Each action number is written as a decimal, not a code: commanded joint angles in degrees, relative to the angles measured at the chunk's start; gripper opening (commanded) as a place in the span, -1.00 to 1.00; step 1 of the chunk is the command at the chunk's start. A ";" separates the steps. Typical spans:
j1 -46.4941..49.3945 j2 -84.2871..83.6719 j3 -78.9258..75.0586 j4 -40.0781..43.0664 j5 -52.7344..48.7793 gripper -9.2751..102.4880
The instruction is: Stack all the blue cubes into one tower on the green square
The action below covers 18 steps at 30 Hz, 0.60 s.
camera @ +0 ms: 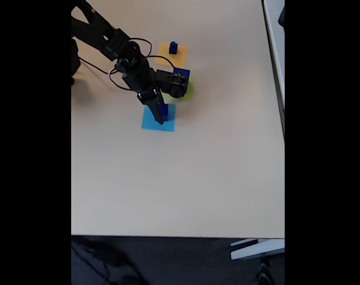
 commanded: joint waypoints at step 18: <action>1.05 0.97 -0.18 -1.05 -2.20 -0.68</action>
